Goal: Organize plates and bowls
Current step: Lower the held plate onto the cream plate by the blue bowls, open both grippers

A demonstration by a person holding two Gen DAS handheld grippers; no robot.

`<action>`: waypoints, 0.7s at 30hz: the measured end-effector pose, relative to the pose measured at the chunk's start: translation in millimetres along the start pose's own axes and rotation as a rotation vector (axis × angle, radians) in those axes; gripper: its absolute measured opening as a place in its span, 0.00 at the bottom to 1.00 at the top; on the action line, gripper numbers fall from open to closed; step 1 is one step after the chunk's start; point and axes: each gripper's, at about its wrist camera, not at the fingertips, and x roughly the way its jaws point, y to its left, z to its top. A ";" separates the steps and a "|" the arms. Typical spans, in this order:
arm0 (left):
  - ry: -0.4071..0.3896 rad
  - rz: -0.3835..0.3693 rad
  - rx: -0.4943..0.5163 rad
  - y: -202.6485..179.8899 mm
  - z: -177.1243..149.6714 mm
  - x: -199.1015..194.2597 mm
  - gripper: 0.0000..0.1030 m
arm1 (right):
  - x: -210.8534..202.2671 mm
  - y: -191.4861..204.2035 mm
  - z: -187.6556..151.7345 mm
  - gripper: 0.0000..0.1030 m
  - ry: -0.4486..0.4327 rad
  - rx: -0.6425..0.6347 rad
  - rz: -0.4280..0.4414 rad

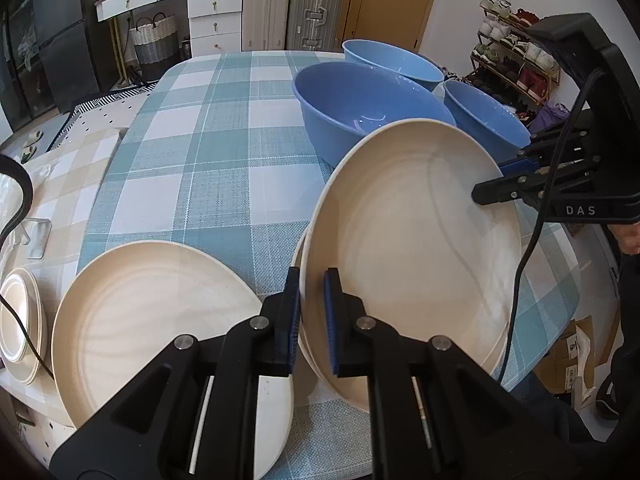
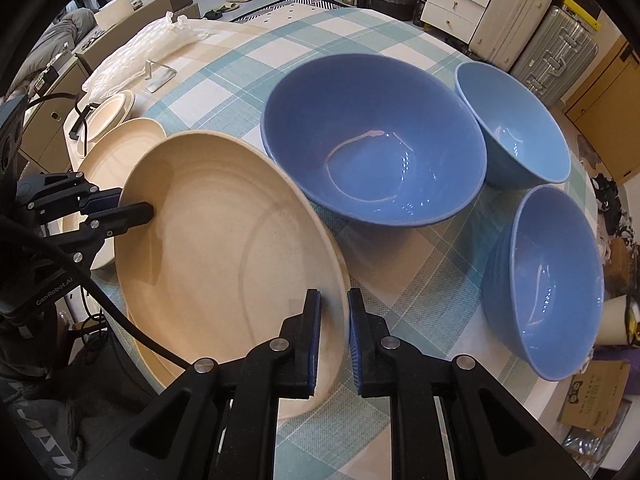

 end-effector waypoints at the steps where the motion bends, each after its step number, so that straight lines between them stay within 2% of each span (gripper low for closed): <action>1: 0.000 0.001 -0.001 -0.1 0.2 1.7 0.08 | 2.0 -0.1 -0.4 0.13 0.000 0.000 -0.002; 14: 0.041 0.030 -0.007 4.0 -5.3 29.2 0.06 | 44.9 0.4 -11.4 0.14 0.039 0.010 -0.011; 21: 0.040 0.038 -0.021 13.3 -5.8 35.1 0.06 | 55.9 -4.6 -21.7 0.14 0.015 0.047 0.015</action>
